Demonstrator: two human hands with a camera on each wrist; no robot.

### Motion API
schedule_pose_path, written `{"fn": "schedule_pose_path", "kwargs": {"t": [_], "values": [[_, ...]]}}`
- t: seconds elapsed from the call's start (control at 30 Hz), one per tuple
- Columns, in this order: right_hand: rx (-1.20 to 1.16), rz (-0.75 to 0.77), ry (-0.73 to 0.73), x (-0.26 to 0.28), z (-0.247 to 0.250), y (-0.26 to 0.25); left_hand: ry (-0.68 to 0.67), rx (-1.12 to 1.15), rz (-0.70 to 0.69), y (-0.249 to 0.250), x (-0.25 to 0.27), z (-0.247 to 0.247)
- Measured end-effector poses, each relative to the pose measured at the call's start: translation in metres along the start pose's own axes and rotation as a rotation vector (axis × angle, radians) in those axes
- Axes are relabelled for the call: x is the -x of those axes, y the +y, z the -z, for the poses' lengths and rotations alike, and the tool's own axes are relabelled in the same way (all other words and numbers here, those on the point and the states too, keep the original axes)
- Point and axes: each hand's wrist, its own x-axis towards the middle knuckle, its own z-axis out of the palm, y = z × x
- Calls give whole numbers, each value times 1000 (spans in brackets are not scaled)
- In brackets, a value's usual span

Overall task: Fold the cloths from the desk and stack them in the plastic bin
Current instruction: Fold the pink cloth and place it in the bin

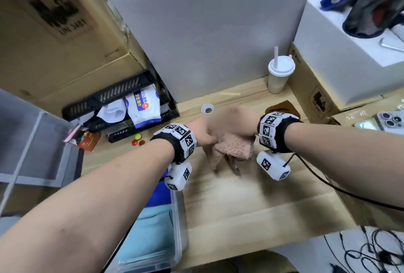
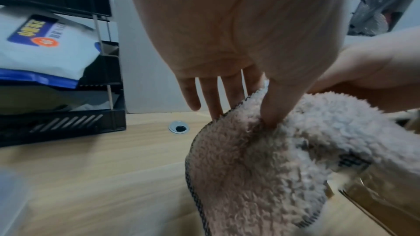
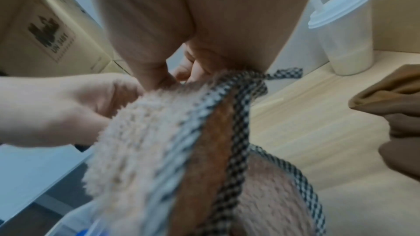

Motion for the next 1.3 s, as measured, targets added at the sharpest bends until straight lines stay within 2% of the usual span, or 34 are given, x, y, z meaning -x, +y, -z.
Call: {"fn": "schedule_pose_path", "kwargs": {"t": [0.1, 0.27, 0.43, 0.53, 0.63, 0.83, 0.97, 1.07, 1.17, 1.3], "values": [[51, 37, 52, -3, 4, -13, 101, -13, 40, -4, 9, 7], [385, 145, 170, -3, 10, -27, 202, -163, 133, -22, 17, 16], [584, 198, 139, 0, 17, -40, 310, -190, 201, -30, 24, 32], [701, 273, 188, 2, 26, -51, 373, -171, 242, -36, 33, 46], [780, 252, 221, 8, 39, -66, 463, -149, 255, -41, 42, 65], [643, 273, 258, 5, 54, -97, 566, -114, 233, -36, 59, 109], [500, 160, 283, 0, 56, -110, 571, -43, 271, -26, 71, 123], [377, 84, 268, 1, 46, -119, 459, 97, 272, -13, 72, 119], [252, 42, 136, 0, 20, -121, 335, 326, 250, 8, 68, 106], [40, 21, 74, -3, -6, -119, 273, 509, 311, 30, 61, 94]]}}
